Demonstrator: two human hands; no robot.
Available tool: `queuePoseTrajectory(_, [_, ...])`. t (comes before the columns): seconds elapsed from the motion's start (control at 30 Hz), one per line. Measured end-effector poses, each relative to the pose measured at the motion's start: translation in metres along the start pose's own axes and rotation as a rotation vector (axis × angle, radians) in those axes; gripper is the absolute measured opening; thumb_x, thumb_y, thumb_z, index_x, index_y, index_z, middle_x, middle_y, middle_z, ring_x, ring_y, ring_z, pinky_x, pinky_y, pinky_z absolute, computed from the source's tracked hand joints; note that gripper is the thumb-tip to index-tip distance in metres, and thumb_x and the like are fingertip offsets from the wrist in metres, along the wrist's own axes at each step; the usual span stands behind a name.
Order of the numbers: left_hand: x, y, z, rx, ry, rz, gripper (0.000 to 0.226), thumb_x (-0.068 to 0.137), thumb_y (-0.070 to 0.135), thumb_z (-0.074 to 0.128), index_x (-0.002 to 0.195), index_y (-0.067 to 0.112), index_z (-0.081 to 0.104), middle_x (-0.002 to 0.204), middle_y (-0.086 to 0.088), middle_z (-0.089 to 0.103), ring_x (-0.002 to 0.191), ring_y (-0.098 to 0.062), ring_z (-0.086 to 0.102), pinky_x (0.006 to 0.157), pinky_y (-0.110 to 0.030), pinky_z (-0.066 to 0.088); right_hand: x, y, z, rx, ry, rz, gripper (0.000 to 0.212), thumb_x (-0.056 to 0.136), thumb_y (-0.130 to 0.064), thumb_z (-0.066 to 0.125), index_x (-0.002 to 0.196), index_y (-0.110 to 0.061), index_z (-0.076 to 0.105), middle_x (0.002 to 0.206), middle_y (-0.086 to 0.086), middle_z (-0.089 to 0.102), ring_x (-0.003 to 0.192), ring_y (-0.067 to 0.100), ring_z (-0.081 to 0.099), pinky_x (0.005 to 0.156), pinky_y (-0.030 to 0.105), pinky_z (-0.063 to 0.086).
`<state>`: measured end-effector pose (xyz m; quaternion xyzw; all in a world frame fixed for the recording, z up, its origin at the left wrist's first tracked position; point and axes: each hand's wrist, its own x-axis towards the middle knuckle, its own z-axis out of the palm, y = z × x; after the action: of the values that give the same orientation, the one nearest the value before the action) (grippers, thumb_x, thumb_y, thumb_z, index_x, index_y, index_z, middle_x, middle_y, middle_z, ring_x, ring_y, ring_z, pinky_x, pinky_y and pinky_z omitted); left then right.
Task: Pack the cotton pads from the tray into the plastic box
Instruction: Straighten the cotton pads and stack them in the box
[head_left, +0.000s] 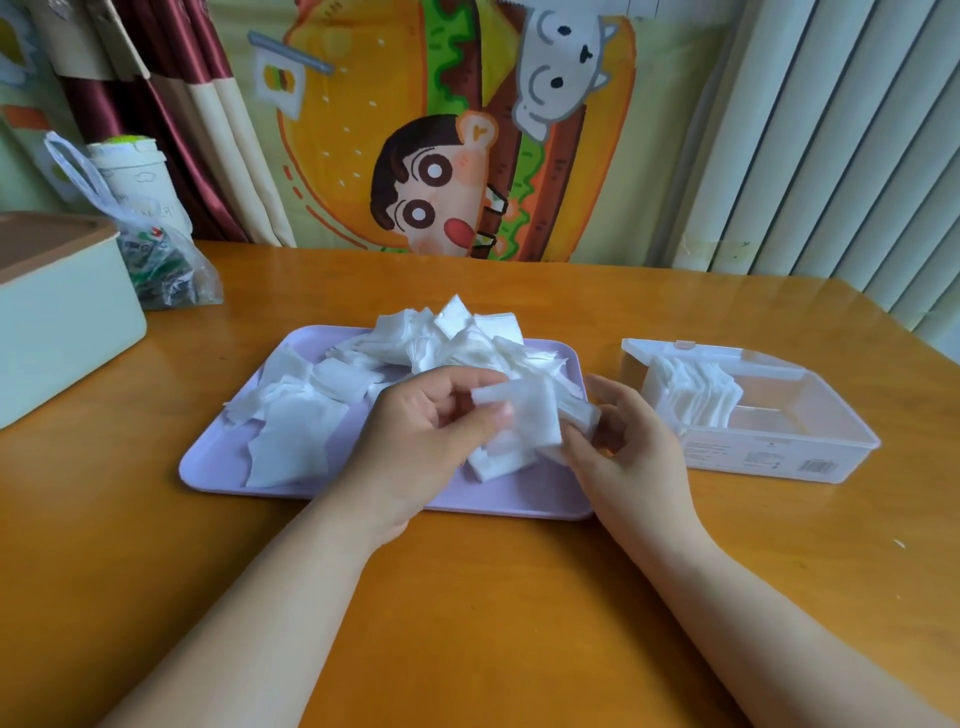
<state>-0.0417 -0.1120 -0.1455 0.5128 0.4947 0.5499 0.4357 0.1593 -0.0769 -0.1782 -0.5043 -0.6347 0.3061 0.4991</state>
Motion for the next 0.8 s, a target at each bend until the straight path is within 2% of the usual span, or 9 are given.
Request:
queuePoseTrajectory(0.1, [-0.002,-0.003,0.003,-0.002,-0.04,-0.037,0.022,0.088,0.009,0.081,0.107,0.019,0.077,0.095,-0.009,0.08,0.082,-0.013,0.071,0.069,-0.022,0.056,0.0,0.0,0.0,0.072,-0.039,0.003,0.049,0.091,-0.017,0.078,0.136,-0.028,0.064,0.092,0.001,0.078,0.086,0.016,0.071,0.073,0.014,0.052])
queuePoseTrajectory(0.17, [-0.001,-0.007,0.002,0.024,-0.05,-0.03,0.017,0.088,0.008,0.081,0.099,0.02,0.08,0.098,-0.019,0.075,0.083,-0.02,0.068,0.074,-0.025,0.058,0.001,0.0,-0.001,0.116,-0.065,0.03,0.047,0.088,-0.013,0.078,0.133,-0.026,0.068,0.093,-0.001,0.08,0.09,0.017,0.074,0.077,0.018,0.056])
queuePoseTrajectory(0.3, [-0.002,-0.011,0.003,0.075,-0.085,-0.021,0.018,0.092,0.009,0.077,0.101,0.023,0.082,0.101,-0.018,0.074,0.084,-0.018,0.065,0.074,-0.021,0.056,0.001,0.003,-0.002,0.144,-0.121,0.057,0.043,0.085,0.002,0.073,0.119,-0.024,0.076,0.098,-0.002,0.082,0.099,0.021,0.077,0.088,0.034,0.062])
queuePoseTrajectory(0.33, [-0.002,-0.012,0.003,0.079,-0.082,-0.017,0.018,0.092,0.008,0.077,0.102,0.023,0.082,0.102,-0.018,0.074,0.084,-0.018,0.065,0.075,-0.021,0.057,0.001,0.002,-0.002,0.145,-0.132,0.054,0.044,0.085,0.006,0.071,0.118,-0.024,0.076,0.098,-0.001,0.083,0.099,0.022,0.077,0.088,0.035,0.062])
queuePoseTrajectory(0.47, [0.0,-0.014,0.003,0.055,-0.037,-0.012,0.014,0.09,0.007,0.08,0.099,0.018,0.08,0.093,-0.012,0.076,0.077,-0.02,0.065,0.075,-0.026,0.058,0.0,0.0,-0.002,0.164,-0.155,0.047,0.042,0.087,0.009,0.07,0.119,-0.018,0.077,0.095,-0.009,0.083,0.094,0.007,0.078,0.077,0.016,0.059])
queuePoseTrajectory(0.53, [0.0,-0.014,0.004,0.06,-0.03,-0.011,0.012,0.09,0.007,0.08,0.097,0.017,0.079,0.085,-0.005,0.074,0.071,-0.016,0.064,0.069,-0.024,0.058,0.0,0.0,-0.002,0.187,-0.165,0.049,0.042,0.088,0.008,0.068,0.121,-0.016,0.077,0.097,-0.007,0.083,0.095,0.006,0.078,0.078,0.014,0.057])
queuePoseTrajectory(0.67, [0.001,-0.014,0.006,0.074,-0.036,0.002,0.01,0.09,0.008,0.08,0.097,0.016,0.078,0.084,-0.004,0.073,0.066,-0.01,0.062,0.067,-0.024,0.056,0.0,0.0,-0.001,0.232,-0.188,0.026,0.031,0.094,0.0,0.07,0.121,-0.015,0.076,0.099,-0.003,0.083,0.092,0.007,0.077,0.077,0.016,0.054])
queuePoseTrajectory(0.73, [0.001,-0.015,0.006,0.08,-0.024,0.003,0.01,0.09,0.01,0.081,0.097,0.017,0.079,0.087,-0.008,0.075,0.068,-0.01,0.063,0.069,-0.028,0.057,0.0,0.0,-0.001,0.264,-0.18,0.016,0.022,0.1,-0.012,0.071,0.121,-0.014,0.076,0.1,0.0,0.083,0.092,0.011,0.077,0.079,0.021,0.055])
queuePoseTrajectory(0.8, [0.001,-0.016,0.007,0.093,0.011,0.001,0.01,0.089,0.013,0.082,0.097,0.018,0.079,0.091,-0.012,0.075,0.068,-0.012,0.063,0.069,-0.031,0.058,0.0,0.0,-0.001,0.266,-0.18,0.002,0.024,0.102,-0.028,0.071,0.122,-0.015,0.075,0.103,0.003,0.082,0.1,0.018,0.077,0.087,0.029,0.058])
